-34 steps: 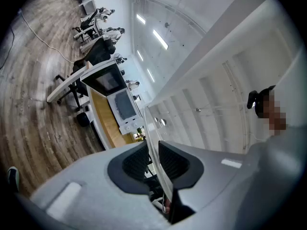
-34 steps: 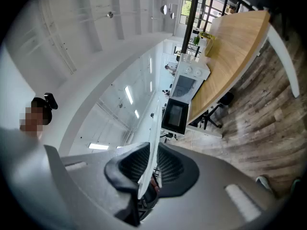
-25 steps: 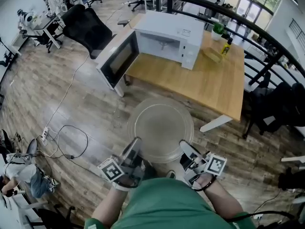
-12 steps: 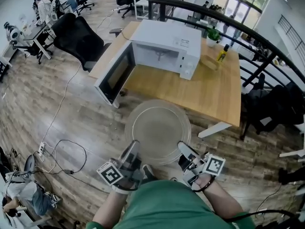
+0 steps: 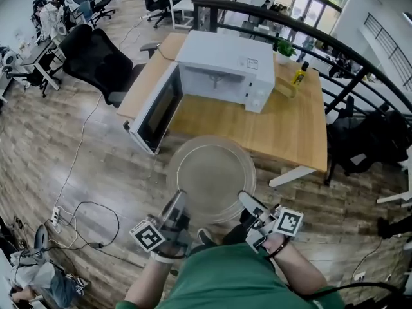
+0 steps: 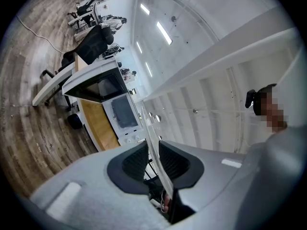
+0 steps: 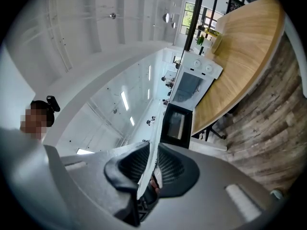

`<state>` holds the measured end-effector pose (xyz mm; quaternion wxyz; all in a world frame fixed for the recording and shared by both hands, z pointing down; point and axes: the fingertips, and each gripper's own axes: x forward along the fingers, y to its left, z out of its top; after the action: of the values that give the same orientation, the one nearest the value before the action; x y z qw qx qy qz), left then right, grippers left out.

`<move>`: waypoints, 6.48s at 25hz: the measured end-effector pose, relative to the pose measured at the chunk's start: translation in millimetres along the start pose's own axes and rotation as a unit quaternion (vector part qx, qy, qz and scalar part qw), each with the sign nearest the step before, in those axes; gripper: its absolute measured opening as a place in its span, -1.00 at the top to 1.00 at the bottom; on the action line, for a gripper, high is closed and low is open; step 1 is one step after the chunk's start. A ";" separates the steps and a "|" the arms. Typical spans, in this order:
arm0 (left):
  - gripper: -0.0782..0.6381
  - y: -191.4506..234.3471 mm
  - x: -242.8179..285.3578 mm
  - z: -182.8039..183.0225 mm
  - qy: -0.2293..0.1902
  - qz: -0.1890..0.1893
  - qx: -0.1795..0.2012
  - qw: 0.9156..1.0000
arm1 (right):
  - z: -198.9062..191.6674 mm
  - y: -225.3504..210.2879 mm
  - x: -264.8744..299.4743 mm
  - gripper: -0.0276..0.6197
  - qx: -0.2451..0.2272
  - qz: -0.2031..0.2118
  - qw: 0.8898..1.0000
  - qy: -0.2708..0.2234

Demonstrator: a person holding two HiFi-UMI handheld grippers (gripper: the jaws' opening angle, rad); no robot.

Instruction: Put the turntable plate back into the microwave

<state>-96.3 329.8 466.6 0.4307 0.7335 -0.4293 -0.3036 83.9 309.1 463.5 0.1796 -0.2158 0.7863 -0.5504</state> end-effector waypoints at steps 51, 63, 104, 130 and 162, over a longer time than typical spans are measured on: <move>0.55 120.6 255.2 81.5 0.007 0.038 0.001 0.999 | 218.0 -142.3 156.7 0.75 0.036 -0.014 0.998 0.042; 0.55 170.7 300.5 111.5 0.068 0.018 -0.045 0.997 | 231.4 -181.5 198.8 0.75 0.057 -0.034 0.998 -0.016; 0.58 269.4 378.0 125.0 0.055 0.073 -0.076 0.993 | 289.5 -284.6 267.8 0.73 0.058 -0.039 0.998 0.004; 0.58 312.4 408.6 125.8 0.048 0.108 -0.115 0.986 | 300.4 -327.6 291.3 0.69 0.051 -0.078 0.996 -0.007; 0.61 330.4 434.0 116.1 0.030 0.172 -0.161 0.971 | 220.3 -317.9 329.0 0.50 0.053 -0.135 0.985 0.094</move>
<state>-118.5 -186.2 677.0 0.6016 0.5787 -0.4809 -0.2681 -33.6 -136.8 675.9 0.0399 -0.2571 0.7331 -0.6284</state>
